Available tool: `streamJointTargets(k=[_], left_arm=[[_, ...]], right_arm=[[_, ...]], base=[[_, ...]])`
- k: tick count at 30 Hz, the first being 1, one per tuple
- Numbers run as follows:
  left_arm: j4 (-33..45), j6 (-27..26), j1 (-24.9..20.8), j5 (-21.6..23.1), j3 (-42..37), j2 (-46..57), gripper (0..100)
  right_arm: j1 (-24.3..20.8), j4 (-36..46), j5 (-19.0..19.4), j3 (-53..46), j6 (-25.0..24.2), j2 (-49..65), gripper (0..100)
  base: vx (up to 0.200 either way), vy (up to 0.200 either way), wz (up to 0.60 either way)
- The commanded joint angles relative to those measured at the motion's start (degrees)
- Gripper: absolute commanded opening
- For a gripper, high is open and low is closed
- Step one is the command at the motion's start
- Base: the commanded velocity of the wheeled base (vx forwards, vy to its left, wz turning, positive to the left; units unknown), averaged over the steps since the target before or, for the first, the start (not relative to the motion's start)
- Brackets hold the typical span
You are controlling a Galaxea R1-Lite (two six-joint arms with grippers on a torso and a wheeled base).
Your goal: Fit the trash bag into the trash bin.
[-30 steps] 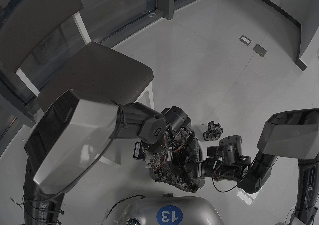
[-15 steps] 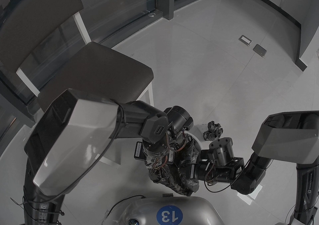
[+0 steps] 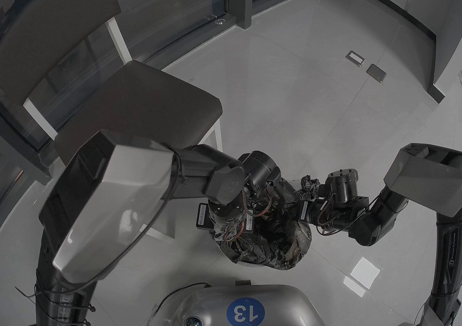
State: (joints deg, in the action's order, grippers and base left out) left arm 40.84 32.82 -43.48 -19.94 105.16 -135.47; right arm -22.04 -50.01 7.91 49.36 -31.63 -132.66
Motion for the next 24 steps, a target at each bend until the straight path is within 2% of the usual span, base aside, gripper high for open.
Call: streamJointTargets(k=[1, 9, 13, 14, 15, 24], left_arm=[[-0.15, 0.58, 1.38, -0.10, 0.05, 1.09, 0], [-0.67, 0.93, 2.18, -0.10, 0.40, 1.09, 0], [-0.41, 1.46, 3.76, -0.18, 1.89, 1.44, 0], [-0.41, 1.46, 3.76, -0.18, 1.89, 1.44, 0], [-0.23, 2.08, 4.28, -0.18, 2.51, 1.35, 0], [0.21, 4.45, 5.25, -0.18, 3.92, 1.18, 0]], right_arm=[[2.97, 0.08, 0.00, 1.44, 2.28, 0.29, 0], [3.41, -0.09, 0.00, 1.79, 5.27, 0.38, 0], [4.99, -0.09, 0.00, 1.97, 11.60, 0.03, 0], [4.99, -0.09, 0.00, 1.97, 11.60, 0.03, 0], [5.78, -0.27, 0.00, 2.67, 14.06, -0.23, 0], [7.54, 0.26, 0.09, 9.88, 17.22, -2.25, 0]], base=[[0.000, 0.000, 0.00], [0.000, 0.000, 0.00], [0.000, 0.000, 0.00], [0.000, 0.000, 0.00], [0.000, 0.000, 0.00], [0.000, 0.000, 0.00]])
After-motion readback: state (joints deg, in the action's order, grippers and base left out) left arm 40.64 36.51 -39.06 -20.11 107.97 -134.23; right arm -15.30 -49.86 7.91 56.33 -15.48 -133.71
